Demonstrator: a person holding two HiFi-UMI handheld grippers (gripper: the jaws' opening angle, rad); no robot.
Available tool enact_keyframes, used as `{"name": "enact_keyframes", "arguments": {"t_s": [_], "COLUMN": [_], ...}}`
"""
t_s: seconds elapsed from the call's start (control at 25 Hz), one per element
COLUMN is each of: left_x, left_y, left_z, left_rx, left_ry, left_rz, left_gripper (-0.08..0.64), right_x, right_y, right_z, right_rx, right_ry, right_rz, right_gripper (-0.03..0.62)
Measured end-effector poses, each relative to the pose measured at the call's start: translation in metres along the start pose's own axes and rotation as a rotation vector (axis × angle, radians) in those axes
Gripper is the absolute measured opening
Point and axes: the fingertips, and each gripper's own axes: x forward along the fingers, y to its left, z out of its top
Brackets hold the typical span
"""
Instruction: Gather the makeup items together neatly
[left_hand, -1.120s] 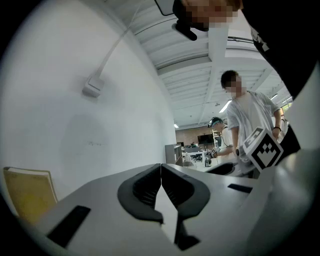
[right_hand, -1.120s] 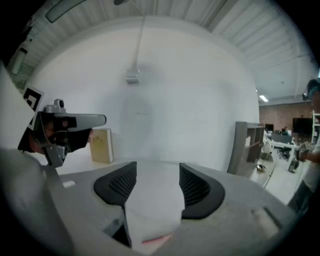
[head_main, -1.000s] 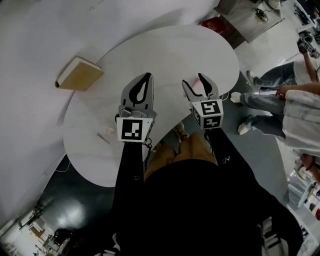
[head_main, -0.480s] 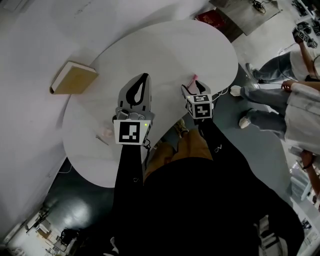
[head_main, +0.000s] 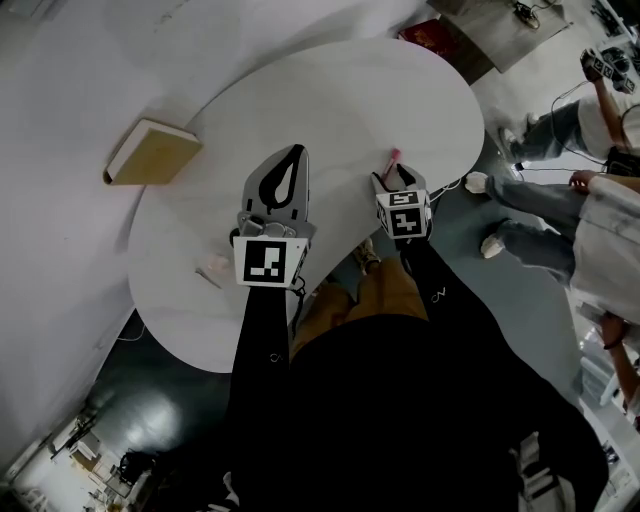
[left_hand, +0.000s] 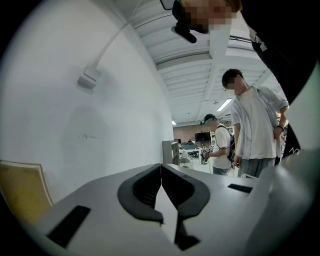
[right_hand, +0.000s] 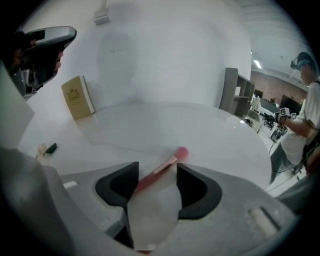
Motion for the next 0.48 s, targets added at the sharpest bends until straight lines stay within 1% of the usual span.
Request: {"name": "enact_keyframes", "arguments": {"t_s": [0.04, 0.12, 0.2, 0.36, 0.48], "left_x": [0.0, 0.002, 0.004, 0.004, 0.005], "left_y": [0.0, 0.001, 0.003, 0.006, 0.003], "left_z": [0.0, -0.001, -0.003, -0.007, -0.004], "left_rx": [-0.002, -0.005, -0.008, -0.01, -0.006], "left_ry": [-0.001, -0.003, -0.003, -0.002, -0.017], "left_rz": [0.001, 0.003, 0.005, 0.006, -0.006], "left_gripper": [0.009, 0.009, 0.009, 0.009, 0.009], "right_x": [0.0, 0.003, 0.006, 0.01, 0.002], "right_y": [0.001, 0.002, 0.002, 0.003, 0.007], "right_z": [0.001, 0.002, 0.002, 0.001, 0.015], "right_rx": [-0.02, -0.063, -0.084, -0.09, -0.087], "right_ry": [0.003, 0.011, 0.012, 0.011, -0.029], "right_rz": [0.009, 0.028, 0.037, 0.044, 0.06], "right_gripper": [0.205, 0.049, 0.048, 0.048, 0.048]}}
